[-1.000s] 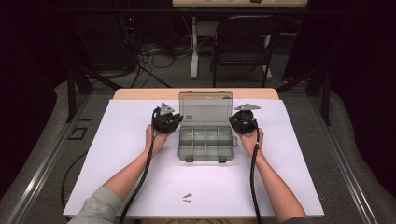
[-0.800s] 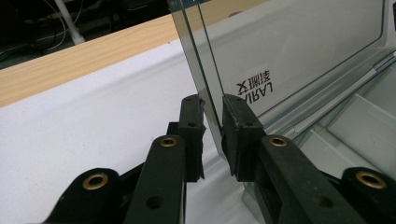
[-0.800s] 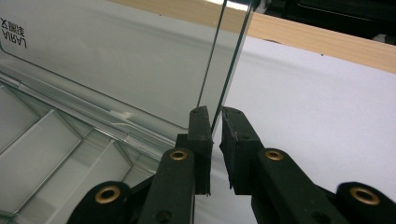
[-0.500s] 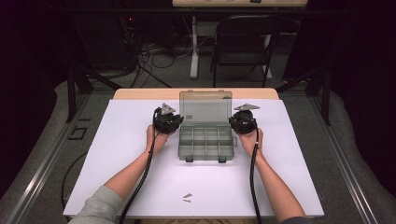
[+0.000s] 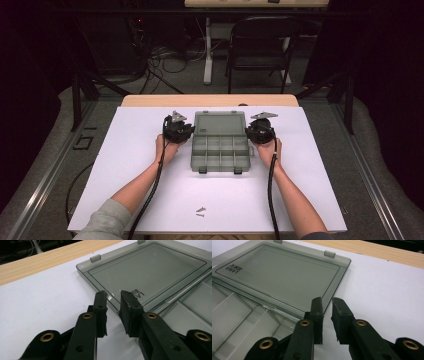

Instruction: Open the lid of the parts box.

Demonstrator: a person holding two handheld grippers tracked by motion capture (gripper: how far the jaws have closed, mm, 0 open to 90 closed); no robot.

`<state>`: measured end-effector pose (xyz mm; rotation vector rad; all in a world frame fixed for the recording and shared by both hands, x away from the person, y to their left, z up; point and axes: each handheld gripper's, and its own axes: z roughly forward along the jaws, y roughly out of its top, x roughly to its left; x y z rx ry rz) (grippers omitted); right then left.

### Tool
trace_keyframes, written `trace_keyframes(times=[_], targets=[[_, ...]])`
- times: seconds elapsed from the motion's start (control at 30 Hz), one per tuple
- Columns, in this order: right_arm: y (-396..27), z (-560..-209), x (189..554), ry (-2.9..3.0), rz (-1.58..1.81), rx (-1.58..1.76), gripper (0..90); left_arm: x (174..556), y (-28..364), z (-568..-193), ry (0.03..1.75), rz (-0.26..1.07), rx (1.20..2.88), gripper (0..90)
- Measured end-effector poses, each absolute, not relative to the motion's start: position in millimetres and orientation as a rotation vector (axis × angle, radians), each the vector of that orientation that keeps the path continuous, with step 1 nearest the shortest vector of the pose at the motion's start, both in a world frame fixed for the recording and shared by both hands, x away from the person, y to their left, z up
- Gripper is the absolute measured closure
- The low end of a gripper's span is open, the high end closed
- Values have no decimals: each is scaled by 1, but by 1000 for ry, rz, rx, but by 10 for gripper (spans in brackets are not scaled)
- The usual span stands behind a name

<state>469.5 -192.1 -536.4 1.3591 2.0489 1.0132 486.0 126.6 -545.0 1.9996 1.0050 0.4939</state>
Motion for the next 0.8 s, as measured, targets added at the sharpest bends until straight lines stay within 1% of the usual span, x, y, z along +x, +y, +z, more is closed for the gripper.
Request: trace_keyframes(times=[0.1,0.13,0.17,0.2,0.3,0.43,0.5,0.53,0.57,0.63,0.7,0.8], targets=[[-193,-534,468,2044,1029,1364,769,485,128,-542,992,490,1998,712],[-195,-531,466,2039,1040,1357,744,485,129,-541,990,485,1998,673],[-195,-531,466,2039,1040,1357,744,484,129,-540,985,482,1997,673],[-196,-530,465,2035,1050,1352,727,484,129,-539,984,478,1999,648],[-198,-525,462,2027,1067,1346,662,481,131,-534,969,470,1998,563],[-203,-519,457,2021,1096,1334,545,476,131,-526,953,477,2011,416],[-206,-516,453,2017,1117,1325,504,473,132,-523,941,481,2013,343],[-207,-515,451,2014,1117,1322,487,470,133,-520,931,481,2014,332],[-209,-514,449,2011,1128,1313,444,469,133,-519,921,491,2014,309],[-211,-512,444,2010,1137,1306,415,464,134,-515,903,496,2017,281],[-214,-510,439,2008,1153,1290,353,459,135,-512,887,500,2017,250],[-218,-508,430,2004,1180,1270,302,452,136,-508,859,506,2031,212]])
